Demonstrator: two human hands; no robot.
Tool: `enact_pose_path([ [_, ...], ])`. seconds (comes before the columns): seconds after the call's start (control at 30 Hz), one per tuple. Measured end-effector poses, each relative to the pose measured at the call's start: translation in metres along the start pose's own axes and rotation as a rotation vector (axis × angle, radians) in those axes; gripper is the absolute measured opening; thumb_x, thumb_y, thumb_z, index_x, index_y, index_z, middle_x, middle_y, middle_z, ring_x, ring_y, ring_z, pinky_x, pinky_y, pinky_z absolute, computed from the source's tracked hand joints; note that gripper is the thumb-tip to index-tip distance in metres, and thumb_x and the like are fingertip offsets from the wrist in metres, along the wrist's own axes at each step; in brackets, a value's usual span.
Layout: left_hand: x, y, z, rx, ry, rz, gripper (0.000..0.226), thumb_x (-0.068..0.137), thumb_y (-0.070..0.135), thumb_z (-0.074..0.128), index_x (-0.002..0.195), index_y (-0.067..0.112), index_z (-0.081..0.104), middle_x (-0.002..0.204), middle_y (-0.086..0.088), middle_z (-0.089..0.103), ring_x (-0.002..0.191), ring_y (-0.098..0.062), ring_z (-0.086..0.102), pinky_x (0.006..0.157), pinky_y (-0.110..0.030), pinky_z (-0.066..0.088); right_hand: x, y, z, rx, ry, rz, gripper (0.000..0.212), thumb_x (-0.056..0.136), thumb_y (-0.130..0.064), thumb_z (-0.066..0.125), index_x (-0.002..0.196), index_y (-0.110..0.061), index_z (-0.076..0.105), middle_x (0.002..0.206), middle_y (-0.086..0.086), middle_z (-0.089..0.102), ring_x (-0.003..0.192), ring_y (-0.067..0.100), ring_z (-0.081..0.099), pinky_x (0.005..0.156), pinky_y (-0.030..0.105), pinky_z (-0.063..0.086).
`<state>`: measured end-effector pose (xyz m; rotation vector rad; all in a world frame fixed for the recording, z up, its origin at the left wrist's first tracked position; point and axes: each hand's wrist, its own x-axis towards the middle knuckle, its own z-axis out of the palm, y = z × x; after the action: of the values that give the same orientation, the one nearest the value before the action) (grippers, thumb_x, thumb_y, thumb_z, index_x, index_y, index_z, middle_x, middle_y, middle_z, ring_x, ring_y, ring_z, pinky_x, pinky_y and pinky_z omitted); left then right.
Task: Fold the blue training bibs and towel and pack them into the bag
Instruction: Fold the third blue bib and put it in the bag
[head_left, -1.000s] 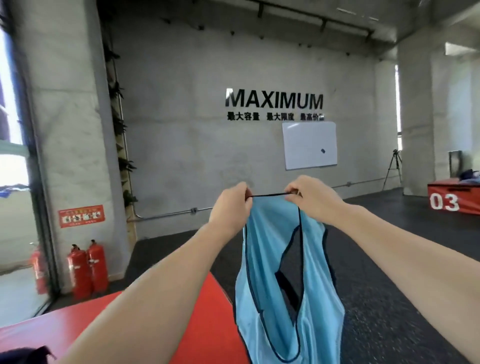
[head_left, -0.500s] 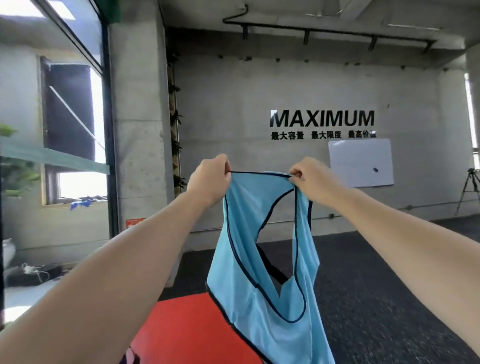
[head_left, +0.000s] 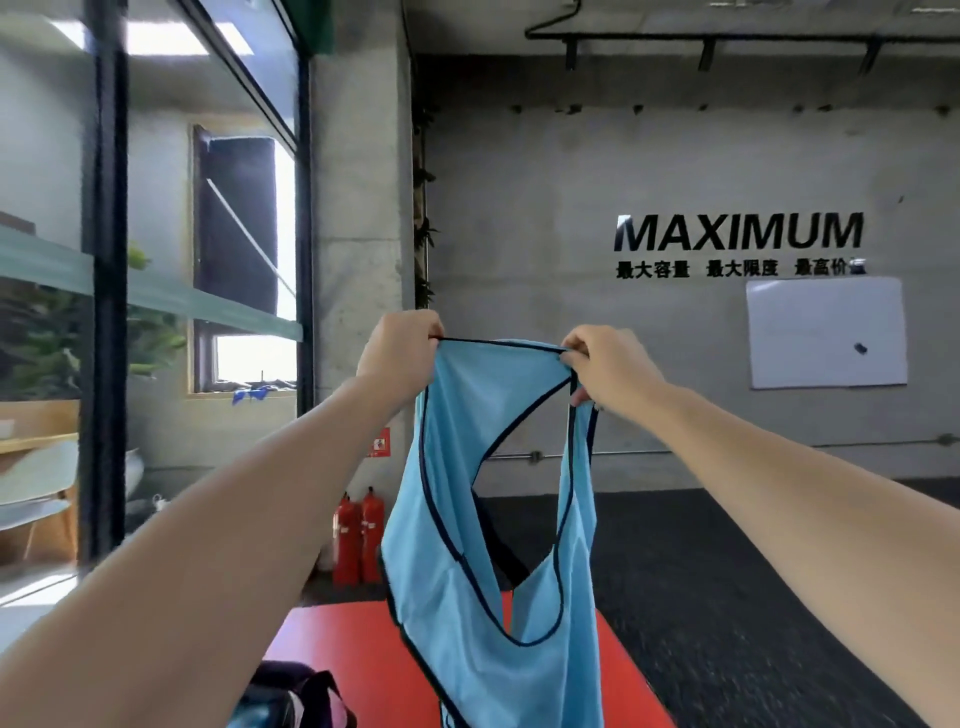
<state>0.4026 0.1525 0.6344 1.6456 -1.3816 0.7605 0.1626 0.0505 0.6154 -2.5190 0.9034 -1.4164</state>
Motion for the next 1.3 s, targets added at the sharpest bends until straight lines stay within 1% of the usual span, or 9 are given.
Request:
enact_pose_path([
  [0.23,-0.014,-0.038,0.061,-0.032,-0.147,-0.053,0.025,0.090,0.004,0.054,0.099,0.014,0.075,0.100,-0.005,0.070,0.093,-0.024,0.064,0.085,-0.036,0.055,0.004,0.041,0.065,-0.102,-0.075,0.061,0.013,0.101,-0.026,0.053,0.106,-0.022,0.064,0.090,-0.004,0.070,0.060,0.006,0.071,0.071,0.041,0.062],
  [0.43,-0.133,-0.066,0.165,-0.083,-0.460,-0.120,0.027,0.090,0.003,0.055,0.105,0.013,0.075,0.107,-0.003,0.073,0.104,-0.020,0.065,0.095,-0.028,0.049,-0.080,0.123,0.160,-0.019,-0.477,0.263,0.004,0.094,-0.024,0.062,0.096,-0.021,0.064,0.072,0.004,0.075,0.059,0.022,0.073,0.059,0.043,0.062],
  [0.53,-0.218,-0.078,0.204,-0.086,-0.705,-0.185,0.039,0.091,0.005,0.054,0.127,0.012,0.067,0.128,-0.005,0.066,0.123,-0.022,0.058,0.102,-0.025,0.041,-0.146,0.152,0.206,0.026,-0.650,0.352,0.006,0.090,-0.016,0.064,0.088,-0.014,0.068,0.065,0.009,0.073,0.056,0.022,0.073,0.045,0.029,0.053],
  [0.63,-0.293,-0.091,0.222,-0.132,-0.853,-0.234,0.041,0.091,0.006,0.053,0.129,0.013,0.065,0.131,-0.004,0.065,0.126,-0.023,0.055,0.102,-0.029,0.040,-0.206,0.179,0.247,0.066,-0.747,0.467,0.009,0.092,-0.018,0.066,0.086,-0.013,0.070,0.074,0.013,0.075,0.056,0.021,0.073,0.041,0.025,0.048],
  [0.8,-0.378,-0.119,0.238,-0.200,-0.817,-0.492,0.040,0.092,0.013,0.060,0.131,0.021,0.064,0.112,-0.002,0.069,0.093,-0.017,0.065,0.078,-0.019,0.046,-0.268,0.213,0.287,0.095,-0.747,0.610,0.016,0.093,-0.032,0.068,0.084,-0.020,0.070,0.066,0.005,0.074,0.054,0.016,0.072,0.048,0.029,0.050],
  [0.93,-0.416,-0.138,0.239,-0.101,-0.551,-0.598,0.034,0.090,0.023,0.069,0.124,0.023,0.067,0.127,0.005,0.064,0.120,-0.019,0.056,0.102,-0.032,0.044,-0.282,0.226,0.299,0.216,-0.712,0.743,0.012,0.093,-0.024,0.070,0.088,-0.013,0.072,0.076,0.016,0.074,0.059,0.023,0.074,0.043,0.028,0.047],
  [1.03,-0.421,-0.140,0.232,-0.024,-0.389,-0.796,0.048,0.088,0.034,0.072,0.133,0.022,0.058,0.137,-0.002,0.051,0.127,-0.028,0.045,0.103,-0.043,0.042,-0.273,0.228,0.302,0.293,-0.670,0.759,0.008,0.092,-0.017,0.071,0.089,-0.009,0.072,0.081,0.017,0.074,0.063,0.025,0.075,0.043,0.028,0.048],
  [1.17,-0.419,-0.156,0.230,-0.057,-0.422,-1.028,0.068,0.084,0.048,0.073,0.139,0.017,0.047,0.131,-0.012,0.049,0.122,-0.033,0.048,0.101,-0.044,0.043,-0.265,0.224,0.304,0.370,-0.635,0.766,0.009,0.093,-0.016,0.069,0.092,-0.008,0.070,0.089,0.018,0.073,0.063,0.028,0.075,0.042,0.029,0.047],
  [1.3,-0.422,-0.164,0.231,0.088,-0.512,-1.105,0.067,0.083,0.056,0.068,0.137,0.023,0.047,0.124,-0.002,0.062,0.127,-0.031,0.045,0.105,-0.049,0.034,-0.269,0.220,0.304,0.392,-0.669,0.780,0.009,0.096,-0.019,0.066,0.097,-0.010,0.066,0.098,0.016,0.070,0.063,0.028,0.075,0.046,0.031,0.046],
])
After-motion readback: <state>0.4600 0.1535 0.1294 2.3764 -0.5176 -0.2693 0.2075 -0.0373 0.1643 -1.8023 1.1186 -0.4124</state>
